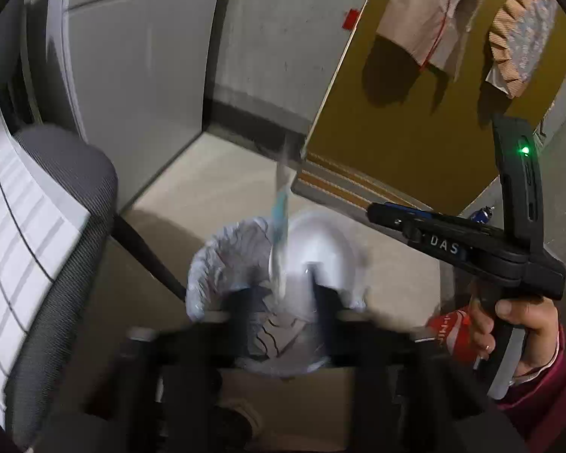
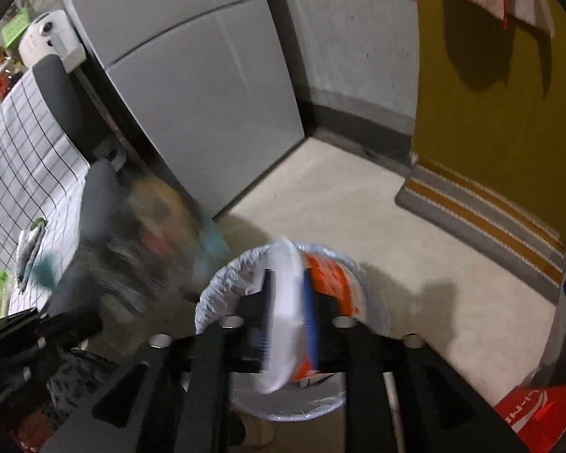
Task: Collect trash
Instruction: 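Carry the plastic piece and bowl over the bin and open both tools, then move both tools back over the grid sheet on the chair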
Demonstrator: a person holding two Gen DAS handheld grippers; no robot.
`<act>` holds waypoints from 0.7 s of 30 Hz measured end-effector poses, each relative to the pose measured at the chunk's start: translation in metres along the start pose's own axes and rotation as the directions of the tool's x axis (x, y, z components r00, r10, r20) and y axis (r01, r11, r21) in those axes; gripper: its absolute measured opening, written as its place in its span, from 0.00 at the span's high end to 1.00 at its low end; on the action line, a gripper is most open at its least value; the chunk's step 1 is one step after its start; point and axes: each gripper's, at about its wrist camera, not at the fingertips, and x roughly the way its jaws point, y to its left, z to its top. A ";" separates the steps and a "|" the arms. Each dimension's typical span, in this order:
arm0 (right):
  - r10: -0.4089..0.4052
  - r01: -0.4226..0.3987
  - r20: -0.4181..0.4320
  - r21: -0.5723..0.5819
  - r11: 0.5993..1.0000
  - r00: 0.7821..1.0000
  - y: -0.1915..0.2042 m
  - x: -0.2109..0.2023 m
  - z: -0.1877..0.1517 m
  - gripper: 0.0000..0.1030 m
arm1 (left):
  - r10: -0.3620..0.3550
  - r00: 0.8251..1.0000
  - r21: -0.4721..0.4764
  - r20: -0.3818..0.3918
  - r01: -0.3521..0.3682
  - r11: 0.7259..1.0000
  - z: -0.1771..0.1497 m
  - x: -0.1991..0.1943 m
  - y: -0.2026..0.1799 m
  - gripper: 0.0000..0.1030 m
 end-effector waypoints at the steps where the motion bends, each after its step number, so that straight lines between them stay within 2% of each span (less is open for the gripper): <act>1: 0.006 -0.006 0.000 0.005 1.000 1.000 -0.002 0.000 -0.002 0.57 | -0.002 1.000 -0.007 -0.003 0.002 1.000 -0.002 0.002 0.002 0.48; 5: -0.003 0.003 0.035 -0.014 1.000 0.999 0.002 -0.011 -0.001 0.56 | 0.028 1.000 -0.027 0.013 -0.028 0.999 -0.007 -0.007 0.010 0.48; 9: 0.021 -0.018 0.085 -0.028 0.999 0.996 0.009 -0.025 0.006 0.56 | 0.120 0.989 -0.046 0.089 -0.116 0.992 -0.009 -0.043 0.024 0.48; 12: 0.058 -0.053 0.106 -0.052 0.997 0.993 0.024 -0.033 0.013 0.56 | 0.226 0.964 -0.070 0.143 -0.218 0.973 -0.021 -0.078 0.036 0.48; 15: 0.110 -0.098 0.105 -0.111 0.989 0.988 0.052 -0.039 0.012 0.56 | 0.292 0.941 -0.133 0.170 -0.271 0.953 -0.035 -0.109 0.054 0.48; 19: 0.190 -0.171 0.076 -0.209 0.963 0.979 0.099 -0.040 0.003 0.56 | 0.389 0.904 -0.245 0.179 -0.342 0.907 -0.065 -0.145 0.079 0.48; 21: 0.228 -0.208 0.054 -0.256 0.944 0.972 0.124 -0.040 -0.002 0.56 | 0.435 0.885 -0.311 0.169 -0.371 0.875 -0.087 -0.163 0.094 0.48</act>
